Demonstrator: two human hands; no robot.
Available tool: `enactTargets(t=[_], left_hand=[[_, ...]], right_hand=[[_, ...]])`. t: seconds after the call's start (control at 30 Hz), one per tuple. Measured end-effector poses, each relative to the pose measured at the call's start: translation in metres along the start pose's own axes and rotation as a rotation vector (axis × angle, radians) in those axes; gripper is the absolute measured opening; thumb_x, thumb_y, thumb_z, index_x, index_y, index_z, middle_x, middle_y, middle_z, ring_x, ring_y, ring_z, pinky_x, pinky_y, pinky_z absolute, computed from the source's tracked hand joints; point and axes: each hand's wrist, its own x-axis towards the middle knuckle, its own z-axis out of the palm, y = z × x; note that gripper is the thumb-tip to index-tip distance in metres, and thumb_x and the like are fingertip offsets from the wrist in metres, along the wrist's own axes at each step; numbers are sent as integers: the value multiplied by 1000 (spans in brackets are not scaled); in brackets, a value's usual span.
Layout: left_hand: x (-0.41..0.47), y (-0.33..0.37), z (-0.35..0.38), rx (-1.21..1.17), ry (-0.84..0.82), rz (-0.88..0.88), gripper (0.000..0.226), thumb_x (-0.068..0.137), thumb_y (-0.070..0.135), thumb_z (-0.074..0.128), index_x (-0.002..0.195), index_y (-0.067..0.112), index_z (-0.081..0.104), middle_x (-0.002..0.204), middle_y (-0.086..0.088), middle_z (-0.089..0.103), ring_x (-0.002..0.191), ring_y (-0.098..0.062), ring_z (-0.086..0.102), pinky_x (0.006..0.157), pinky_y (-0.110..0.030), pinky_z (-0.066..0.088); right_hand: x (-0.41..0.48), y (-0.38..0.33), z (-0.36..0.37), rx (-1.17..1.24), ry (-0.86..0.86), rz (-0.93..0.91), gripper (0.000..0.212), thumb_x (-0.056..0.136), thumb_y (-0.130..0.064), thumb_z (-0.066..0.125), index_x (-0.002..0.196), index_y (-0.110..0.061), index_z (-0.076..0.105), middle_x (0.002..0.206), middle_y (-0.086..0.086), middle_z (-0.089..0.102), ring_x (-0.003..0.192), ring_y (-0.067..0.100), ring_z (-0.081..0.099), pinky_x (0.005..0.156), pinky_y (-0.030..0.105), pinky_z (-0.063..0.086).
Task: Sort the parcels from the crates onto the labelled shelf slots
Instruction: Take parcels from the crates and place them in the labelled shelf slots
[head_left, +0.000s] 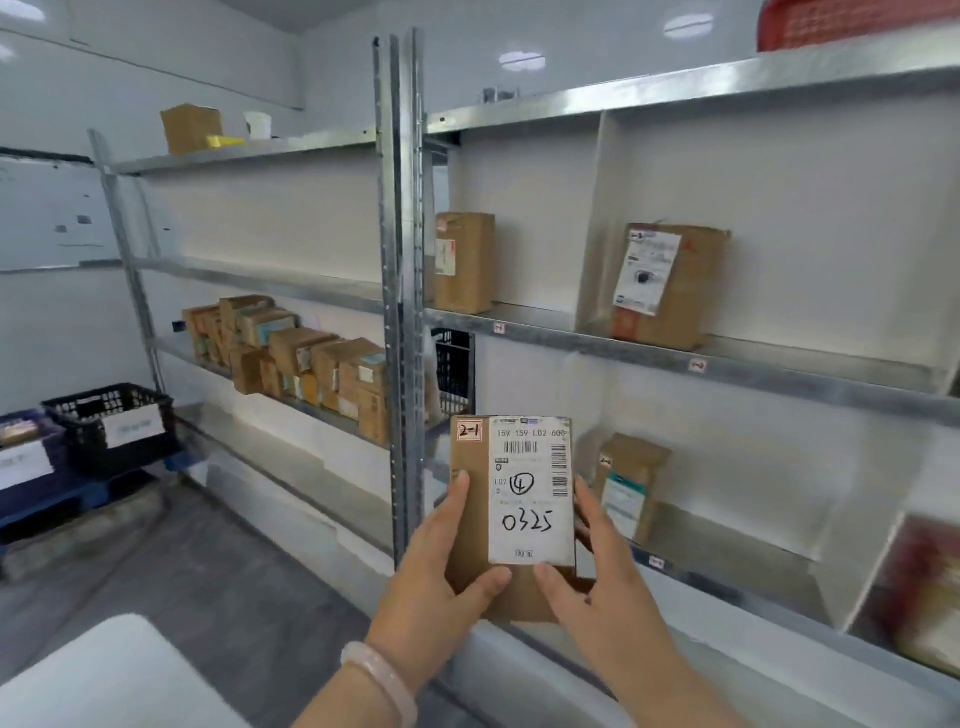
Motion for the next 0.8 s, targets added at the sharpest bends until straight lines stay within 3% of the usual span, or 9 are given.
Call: enactTargets(t=[0.1,0.17,0.27,0.37,0.47,0.6,0.8], left_hand=[[10,-1,37,-36,-56,-2,95,84,36,76,137,76,8,135,48,27,129,15,33,112,-31,39],[15,-4,54,-50,-63,-21,95,83,33,77,137,75,11,140,42,30,133,7,35,113,-35,39],[25,-17,66,-56,-52,-44,95,82,31,79,137,75,14,142,34,35,132,8,37,111,-31,40],[43,-34,68,-34,-54,-77,95,82,33,78,135,77,12,134,44,31,124,16,37,105,-26,41],[67,-55,66,-24,-49,-107,95,83,34,77,134,78,10,133,43,31,123,13,37,106,-27,40],[109,-91,62,-65,-40,-141,95,83,31,78,137,75,13,135,39,34,125,10,39,109,-39,44],[189,-147,42,-54,-64,-138,96,83,30,78,133,79,11,132,41,34,123,13,38,108,-32,41]], right_hand=[[-1,24,-28,-67,-8,41,90,84,-35,69,137,-68,5,123,-57,23,121,-24,28,86,16,47],[1,37,-38,-99,-33,64,91,82,-38,68,141,-64,3,129,-51,23,124,-21,28,97,25,45],[8,54,-43,-145,-71,65,91,81,-42,66,142,-61,1,137,-46,21,124,-27,18,105,25,33],[21,68,-39,-229,-92,39,88,81,-46,65,140,-62,1,138,-51,8,126,-28,7,105,17,20],[42,80,-29,-352,-147,-1,86,82,-50,61,136,-68,-4,144,-44,-2,129,-25,-5,108,15,12],[81,97,-8,-458,-196,-8,82,84,-53,57,135,-69,-5,151,-36,-5,140,-9,2,114,23,18],[157,120,37,-539,-258,25,81,88,-54,53,135,-68,-13,157,-26,-6,144,3,3,114,27,15]])
